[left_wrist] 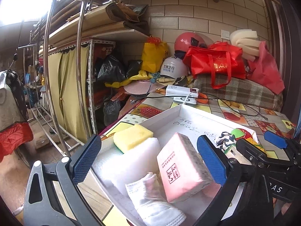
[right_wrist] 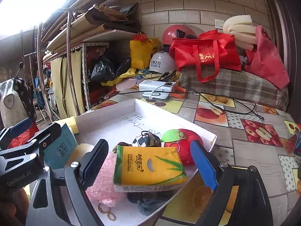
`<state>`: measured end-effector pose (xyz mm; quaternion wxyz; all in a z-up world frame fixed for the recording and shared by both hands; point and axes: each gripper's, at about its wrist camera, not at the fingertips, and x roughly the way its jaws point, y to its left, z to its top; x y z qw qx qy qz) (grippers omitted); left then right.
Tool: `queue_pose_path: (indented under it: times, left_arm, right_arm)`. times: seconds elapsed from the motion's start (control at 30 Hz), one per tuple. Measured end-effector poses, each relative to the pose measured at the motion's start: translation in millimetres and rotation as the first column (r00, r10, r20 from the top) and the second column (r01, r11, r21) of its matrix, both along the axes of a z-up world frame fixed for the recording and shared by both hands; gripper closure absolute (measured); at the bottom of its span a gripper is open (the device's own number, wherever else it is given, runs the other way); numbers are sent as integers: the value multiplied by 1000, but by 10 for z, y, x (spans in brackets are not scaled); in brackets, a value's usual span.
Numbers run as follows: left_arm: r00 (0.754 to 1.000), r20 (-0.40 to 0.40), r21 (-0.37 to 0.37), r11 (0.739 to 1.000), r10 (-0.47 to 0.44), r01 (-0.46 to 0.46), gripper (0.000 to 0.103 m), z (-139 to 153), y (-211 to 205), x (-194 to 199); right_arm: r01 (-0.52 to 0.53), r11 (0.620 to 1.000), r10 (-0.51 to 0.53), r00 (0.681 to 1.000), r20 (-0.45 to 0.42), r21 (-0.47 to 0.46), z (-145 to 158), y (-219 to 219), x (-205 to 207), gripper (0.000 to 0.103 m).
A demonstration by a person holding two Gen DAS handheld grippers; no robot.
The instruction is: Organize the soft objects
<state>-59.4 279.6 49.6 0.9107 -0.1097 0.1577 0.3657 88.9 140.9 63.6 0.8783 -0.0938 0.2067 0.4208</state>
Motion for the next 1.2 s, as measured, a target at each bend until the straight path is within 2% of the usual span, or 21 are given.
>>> queue_pose_path:
  times: [0.1,0.33,0.5,0.6,0.8,1.07,1.2]
  left_arm:
    - [1000,-3,-8,1000,9,-9,0,-3,22,-9]
    - [1000,3,8,1000,21,-21,0,4,1,-32]
    - [999,25,51,998,30,-31,0,28,-107,-89]
    - [1000,8,40,999,20,-20,0,15,-195,-88]
    - [1000,-15,28,1000,-3,3,0,-7,-480,-106]
    - [992,-70,-12,994,-105,104,0,-32,-945,-38]
    - [988,-77,10,991,-131,132,0,-18,-1277,-98]
  right_arm:
    - [5,1000,-5,1000,-17,4,3,10,50,0]
    - [2,1000,-3,999,44,31,50,-29,-38,0]
    - [7,997,-14,996,89,77,99,-152,-118,0]
    - [13,997,-20,995,102,75,110,-245,-165,0]
    - [49,997,-54,994,100,51,105,-531,-220,0]
    - [77,997,-78,994,79,13,68,-1064,-307,0]
    - [89,996,-90,995,51,9,69,-1381,-337,0]
